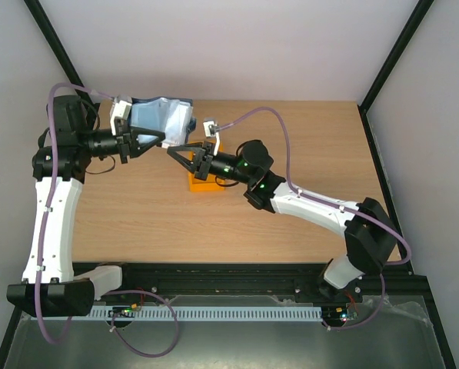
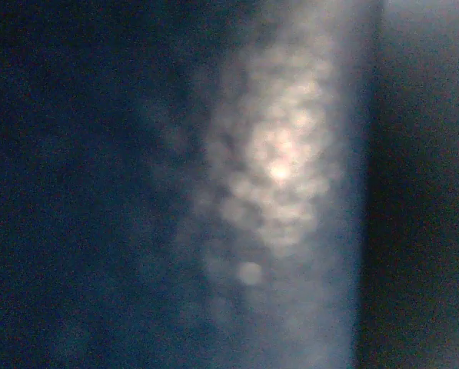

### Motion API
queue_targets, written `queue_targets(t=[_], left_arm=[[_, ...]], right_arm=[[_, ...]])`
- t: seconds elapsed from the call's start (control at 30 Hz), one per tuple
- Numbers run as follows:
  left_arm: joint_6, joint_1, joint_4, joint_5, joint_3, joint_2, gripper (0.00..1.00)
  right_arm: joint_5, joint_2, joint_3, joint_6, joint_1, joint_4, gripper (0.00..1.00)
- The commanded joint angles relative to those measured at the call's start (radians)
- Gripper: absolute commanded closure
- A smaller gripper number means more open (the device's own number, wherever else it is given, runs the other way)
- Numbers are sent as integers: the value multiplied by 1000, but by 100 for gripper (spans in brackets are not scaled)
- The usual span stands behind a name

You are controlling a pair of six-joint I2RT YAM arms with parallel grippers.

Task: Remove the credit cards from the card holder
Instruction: Remove the credit card from the card holder.

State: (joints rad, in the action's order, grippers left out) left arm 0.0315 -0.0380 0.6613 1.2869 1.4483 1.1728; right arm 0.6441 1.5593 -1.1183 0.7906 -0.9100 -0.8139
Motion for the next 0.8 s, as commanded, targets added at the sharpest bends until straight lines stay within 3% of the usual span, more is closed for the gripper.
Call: queue_targets(t=[0.0,0.3,0.33,0.4,0.5,0.77], left_arm=[[9,4,-17,16,8,-12,96],[2,4,-22,7,8,-9,98],[6,4,-19,8,8,-8,98],[13,4,-14,15,8,-10,98],[17,4,-9,27,11,-10,98],[37,4,9,39,12,-13,98]], right_arm=[[44,-26,-30,-62,-3,103,98],[48,-33,-14,-78,-4,118,98],[56,-30,-7,-61,-4,90,97],[63,-18,6,-9,-3,19,80],[60,16,6,67,-4,-70,70],[41,43,8,131,-3,-183,70]])
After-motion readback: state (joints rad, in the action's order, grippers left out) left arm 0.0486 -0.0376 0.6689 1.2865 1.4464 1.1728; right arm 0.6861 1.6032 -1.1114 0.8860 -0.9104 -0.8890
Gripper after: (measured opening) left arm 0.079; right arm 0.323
